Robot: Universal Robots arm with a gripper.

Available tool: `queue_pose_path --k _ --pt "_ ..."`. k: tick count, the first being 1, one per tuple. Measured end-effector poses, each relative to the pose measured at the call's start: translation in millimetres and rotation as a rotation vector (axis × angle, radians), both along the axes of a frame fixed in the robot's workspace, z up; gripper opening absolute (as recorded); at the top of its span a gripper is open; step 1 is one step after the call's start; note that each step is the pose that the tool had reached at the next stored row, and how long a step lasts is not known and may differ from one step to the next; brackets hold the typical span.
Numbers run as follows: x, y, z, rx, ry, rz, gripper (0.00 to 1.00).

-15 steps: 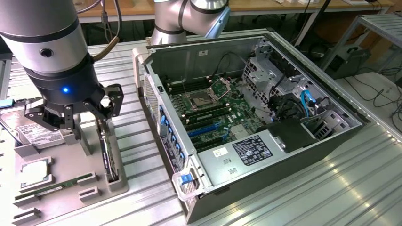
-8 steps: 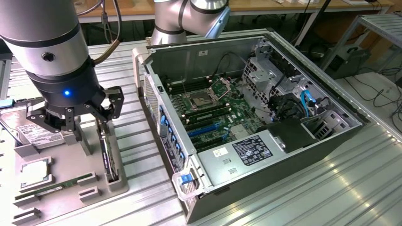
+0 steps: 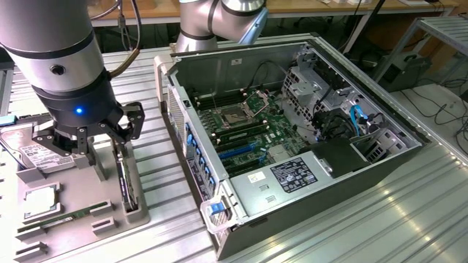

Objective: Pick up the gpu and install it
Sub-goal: 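Pick up the gpu and move the gpu toward the slot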

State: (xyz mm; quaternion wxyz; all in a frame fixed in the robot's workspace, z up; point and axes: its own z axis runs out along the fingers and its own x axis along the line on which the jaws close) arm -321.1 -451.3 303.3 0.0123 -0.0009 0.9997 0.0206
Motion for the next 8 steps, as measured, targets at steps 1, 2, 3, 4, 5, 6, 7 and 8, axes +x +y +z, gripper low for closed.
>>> queue_pose_path --k 1,2,3,4,5,6,7,8 --pt "0.0 -0.2 -0.6 0.0005 0.0000 0.000 0.55" --pt "0.0 -0.3 -1.1 0.0008 0.0000 0.000 0.55" --pt "0.0 -0.5 -1.5 0.0012 0.0000 0.000 0.55" --pt "0.0 -0.7 -2.2 0.0018 -0.0001 0.000 0.55" --pt "0.0 -0.7 -3.0 0.0022 -0.0003 0.000 0.55" --pt "0.0 -0.8 -3.6 0.0022 -0.0002 0.000 0.55" --pt "0.0 -0.9 -4.0 0.0022 0.0000 0.000 0.55" --pt "0.0 -1.0 -4.7 0.0023 -0.0001 0.000 0.55"
